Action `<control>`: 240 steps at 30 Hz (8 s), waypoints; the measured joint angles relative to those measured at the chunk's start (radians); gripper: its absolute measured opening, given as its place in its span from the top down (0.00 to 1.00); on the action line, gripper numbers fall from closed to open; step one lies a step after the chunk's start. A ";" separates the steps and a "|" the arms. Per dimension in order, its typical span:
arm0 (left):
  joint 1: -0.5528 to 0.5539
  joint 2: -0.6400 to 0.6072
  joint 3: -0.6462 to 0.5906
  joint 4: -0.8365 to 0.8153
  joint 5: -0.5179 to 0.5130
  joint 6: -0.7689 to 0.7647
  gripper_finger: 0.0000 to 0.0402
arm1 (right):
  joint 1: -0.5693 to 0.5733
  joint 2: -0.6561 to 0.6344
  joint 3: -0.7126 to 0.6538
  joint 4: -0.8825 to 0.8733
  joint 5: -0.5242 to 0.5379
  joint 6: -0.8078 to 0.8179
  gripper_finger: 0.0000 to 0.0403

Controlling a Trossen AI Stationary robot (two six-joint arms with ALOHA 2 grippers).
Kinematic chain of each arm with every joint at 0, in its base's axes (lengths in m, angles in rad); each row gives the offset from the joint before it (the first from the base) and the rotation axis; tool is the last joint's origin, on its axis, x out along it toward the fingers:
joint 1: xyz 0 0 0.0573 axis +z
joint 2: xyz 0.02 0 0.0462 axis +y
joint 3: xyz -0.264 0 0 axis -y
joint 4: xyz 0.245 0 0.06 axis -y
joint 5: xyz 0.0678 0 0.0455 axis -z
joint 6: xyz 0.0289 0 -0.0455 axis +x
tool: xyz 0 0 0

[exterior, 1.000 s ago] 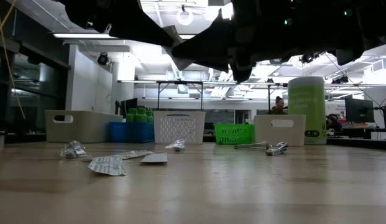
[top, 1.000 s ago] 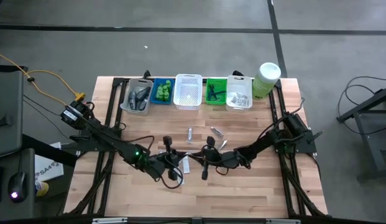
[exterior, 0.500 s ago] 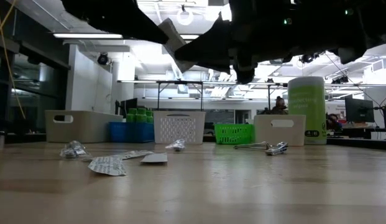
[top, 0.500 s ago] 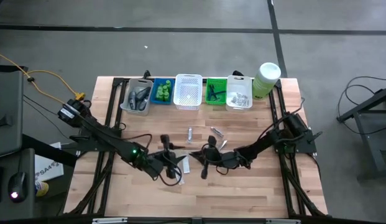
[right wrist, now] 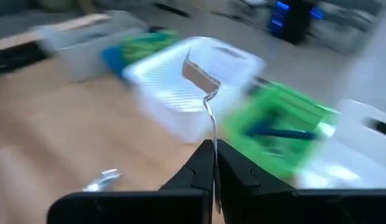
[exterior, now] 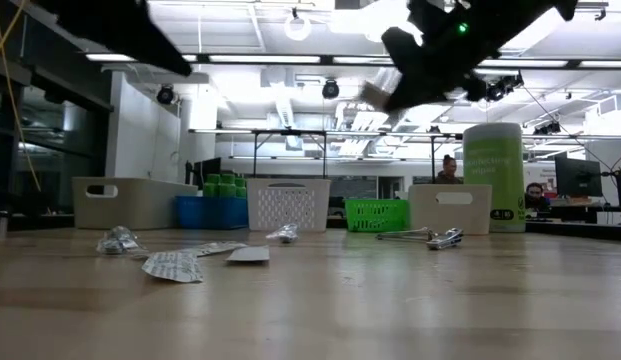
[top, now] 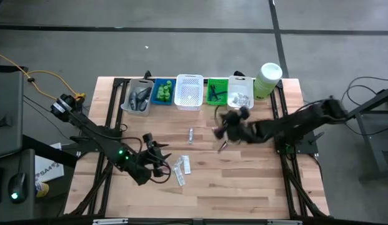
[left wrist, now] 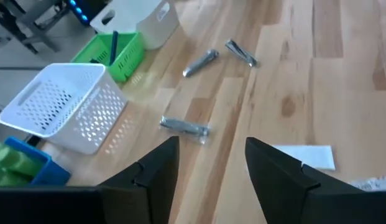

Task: Pick & Place Travel size toiletries
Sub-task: Put the bandage into the right white bin

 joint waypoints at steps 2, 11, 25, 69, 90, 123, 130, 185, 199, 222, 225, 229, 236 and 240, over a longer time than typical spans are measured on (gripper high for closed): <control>-0.012 0.000 -0.011 -0.005 0.001 -0.024 0.56 | -0.068 -0.062 0.000 -0.148 0.000 0.068 0.99; -0.036 0.000 -0.023 -0.001 0.000 -0.082 0.57 | -0.428 -0.072 -0.001 -0.456 -0.100 0.087 0.99; -0.035 0.001 -0.023 0.002 0.017 -0.089 0.57 | -0.710 0.048 -0.001 -0.401 -0.407 -0.079 0.93; 0.290 0.131 -0.022 0.182 0.824 0.598 0.57 | 0.050 -0.132 -0.001 -0.237 -0.360 -0.048 0.63; 0.361 0.274 -0.023 0.242 0.883 0.739 0.48 | 0.102 -0.131 -0.001 -0.209 -0.360 -0.044 0.63; 0.432 0.354 -0.021 0.267 0.974 0.725 0.62 | 0.102 -0.131 0.000 -0.210 -0.363 -0.043 0.63; 0.431 0.354 -0.021 0.240 0.978 0.679 0.75 | 0.102 -0.131 0.000 -0.210 -0.369 -0.042 0.63; 0.438 0.473 -0.014 0.272 0.995 0.683 0.78 | 0.110 -0.131 0.000 -0.222 -0.421 -0.024 0.63; 0.438 0.444 -0.019 0.225 0.986 0.612 0.99 | 0.111 -0.131 0.000 -0.221 -0.442 -0.001 0.63; 0.435 0.226 -0.024 0.081 0.838 0.597 1.00 | 0.147 0.358 0.000 0.605 -0.420 -0.374 0.63; 0.435 0.226 -0.024 0.090 0.833 0.599 1.00 | 0.147 0.440 -0.001 0.731 -0.419 -0.399 0.63; 0.435 0.225 -0.022 0.140 0.832 0.616 1.00 | 0.147 0.528 0.000 0.864 -0.420 -0.463 0.63; 0.434 0.224 0.023 0.159 0.848 0.661 1.00 | 0.147 0.605 0.000 0.928 -0.479 -0.622 0.63; 0.431 0.223 0.044 0.157 0.875 0.676 1.00 | 0.149 0.604 0.000 0.938 -0.493 -0.667 0.58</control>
